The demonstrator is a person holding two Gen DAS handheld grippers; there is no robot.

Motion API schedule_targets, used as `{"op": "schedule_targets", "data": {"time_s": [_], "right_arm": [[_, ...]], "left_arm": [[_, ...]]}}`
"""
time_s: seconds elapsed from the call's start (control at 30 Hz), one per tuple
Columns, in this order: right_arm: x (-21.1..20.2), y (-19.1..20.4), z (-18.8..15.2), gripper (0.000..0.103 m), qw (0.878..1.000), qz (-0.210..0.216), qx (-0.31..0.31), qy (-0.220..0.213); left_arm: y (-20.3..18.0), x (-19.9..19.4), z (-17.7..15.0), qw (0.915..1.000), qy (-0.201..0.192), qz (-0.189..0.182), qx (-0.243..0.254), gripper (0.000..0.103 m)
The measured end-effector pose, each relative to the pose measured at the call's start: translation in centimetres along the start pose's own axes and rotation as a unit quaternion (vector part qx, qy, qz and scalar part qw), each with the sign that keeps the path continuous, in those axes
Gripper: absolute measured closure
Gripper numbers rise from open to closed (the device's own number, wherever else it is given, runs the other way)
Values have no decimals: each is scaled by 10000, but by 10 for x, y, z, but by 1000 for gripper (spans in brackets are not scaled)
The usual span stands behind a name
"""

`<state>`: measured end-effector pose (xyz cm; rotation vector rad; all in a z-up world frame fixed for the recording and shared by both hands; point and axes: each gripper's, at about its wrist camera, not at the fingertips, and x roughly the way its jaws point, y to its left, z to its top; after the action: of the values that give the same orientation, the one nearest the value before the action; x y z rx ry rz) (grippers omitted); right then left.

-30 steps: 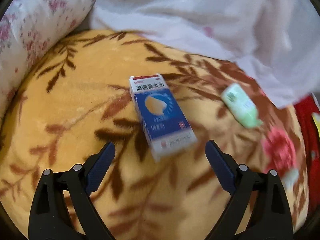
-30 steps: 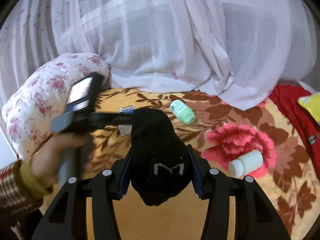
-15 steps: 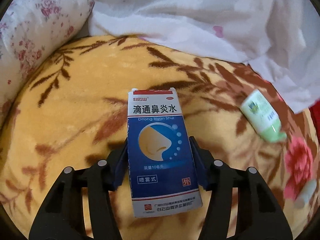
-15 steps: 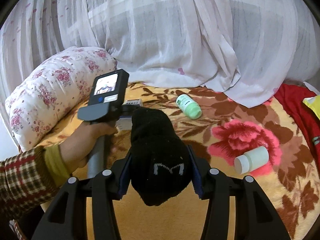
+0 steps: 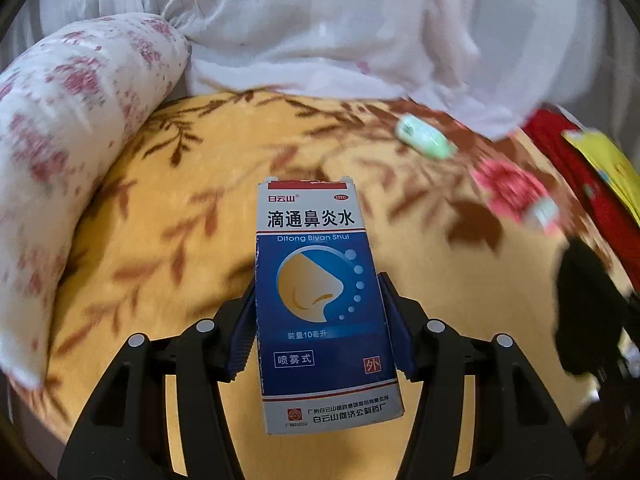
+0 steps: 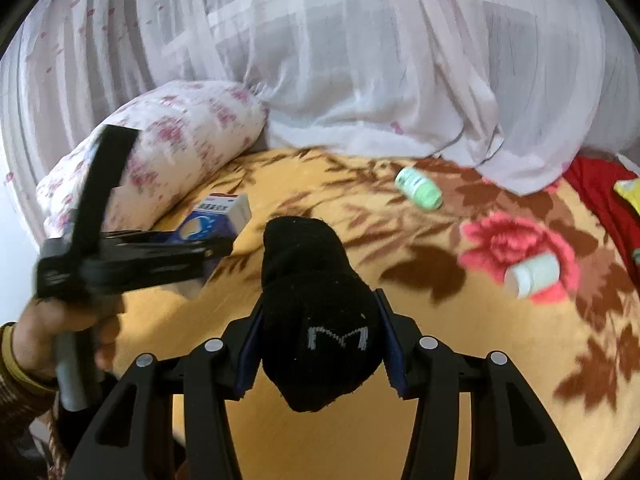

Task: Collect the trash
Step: 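Drop the nasal spray box and black cap into the orange bin with both tools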

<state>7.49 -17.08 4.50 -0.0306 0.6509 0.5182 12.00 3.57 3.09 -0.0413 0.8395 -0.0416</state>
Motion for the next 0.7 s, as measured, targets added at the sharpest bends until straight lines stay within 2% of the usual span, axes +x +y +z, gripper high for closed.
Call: {"op": "schedule_targets", "data": {"time_s": [0.17,0.3,0.4,0.57,0.7], "right_arm": [[-21,25,-42,53,9987,252,21,433],[-28,49,-85,53,9940,507,-28,969],[-24,62,-117,53,9868,758,48,1430],[-8,81,-162,53,9725,1006,170,2092],[-3,88,-182,53,9654,1030,183,2390]], "left_arm": [[-1,-39,-73,9979,447,-421,215,49],[1,-54,-133,9918,995,-754,274,49],[-2,-59,-163,9875,1273,-857,367,49],[-5,-65,-192,9819,1552,-1009,400,49],[-7,-67,-211,9759,1831,-1118,399,49]]}}
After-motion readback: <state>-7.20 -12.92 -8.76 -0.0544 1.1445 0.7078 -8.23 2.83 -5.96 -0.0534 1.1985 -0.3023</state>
